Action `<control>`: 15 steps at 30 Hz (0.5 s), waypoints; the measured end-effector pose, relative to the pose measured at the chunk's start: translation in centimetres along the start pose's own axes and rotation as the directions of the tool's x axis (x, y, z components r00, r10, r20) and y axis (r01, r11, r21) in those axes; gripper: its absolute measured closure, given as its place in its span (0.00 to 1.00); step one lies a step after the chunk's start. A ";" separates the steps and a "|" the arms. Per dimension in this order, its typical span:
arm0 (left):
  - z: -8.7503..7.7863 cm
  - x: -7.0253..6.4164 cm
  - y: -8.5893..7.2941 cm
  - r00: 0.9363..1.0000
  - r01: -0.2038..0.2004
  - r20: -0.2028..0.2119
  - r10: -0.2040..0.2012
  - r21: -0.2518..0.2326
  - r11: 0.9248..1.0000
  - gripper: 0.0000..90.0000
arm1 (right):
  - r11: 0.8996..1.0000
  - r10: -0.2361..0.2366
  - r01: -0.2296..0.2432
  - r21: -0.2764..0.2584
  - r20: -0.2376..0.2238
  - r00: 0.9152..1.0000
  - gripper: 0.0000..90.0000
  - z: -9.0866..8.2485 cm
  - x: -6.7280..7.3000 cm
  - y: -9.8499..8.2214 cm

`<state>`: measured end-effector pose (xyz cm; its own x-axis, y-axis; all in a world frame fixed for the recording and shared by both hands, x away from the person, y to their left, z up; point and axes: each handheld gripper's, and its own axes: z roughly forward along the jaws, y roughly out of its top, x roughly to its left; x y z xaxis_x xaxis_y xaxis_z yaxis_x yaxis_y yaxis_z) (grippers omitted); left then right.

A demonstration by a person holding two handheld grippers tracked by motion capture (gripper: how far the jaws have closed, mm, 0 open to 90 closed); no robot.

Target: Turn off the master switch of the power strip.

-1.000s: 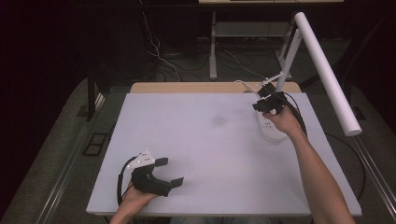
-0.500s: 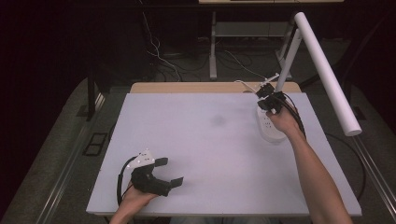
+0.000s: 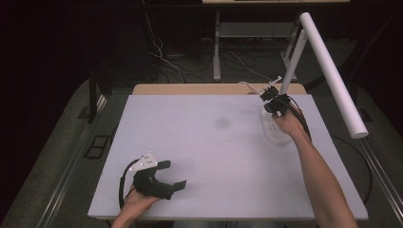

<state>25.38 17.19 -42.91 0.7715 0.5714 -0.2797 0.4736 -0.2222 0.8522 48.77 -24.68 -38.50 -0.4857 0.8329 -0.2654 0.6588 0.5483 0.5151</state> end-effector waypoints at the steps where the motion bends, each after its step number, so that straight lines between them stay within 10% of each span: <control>1: 0.0 0.0 0.0 1.000 0.000 0.000 0.000 0.000 1.000 0.00 | 1.000 -0.001 0.001 0.002 -0.002 1.000 0.99 0.1 -0.1 0.0; 15: 0.0 0.1 0.0 1.000 0.004 -0.004 -0.004 0.002 1.000 0.00 | 0.999 -0.026 0.025 0.045 0.009 1.000 0.99 1.7 0.2 -0.4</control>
<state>25.45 17.25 -42.95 0.7681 0.5751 -0.2816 0.4774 -0.2212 0.8504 49.40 -24.59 -40.18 -0.4971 0.8191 -0.2862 0.6716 0.5721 0.4709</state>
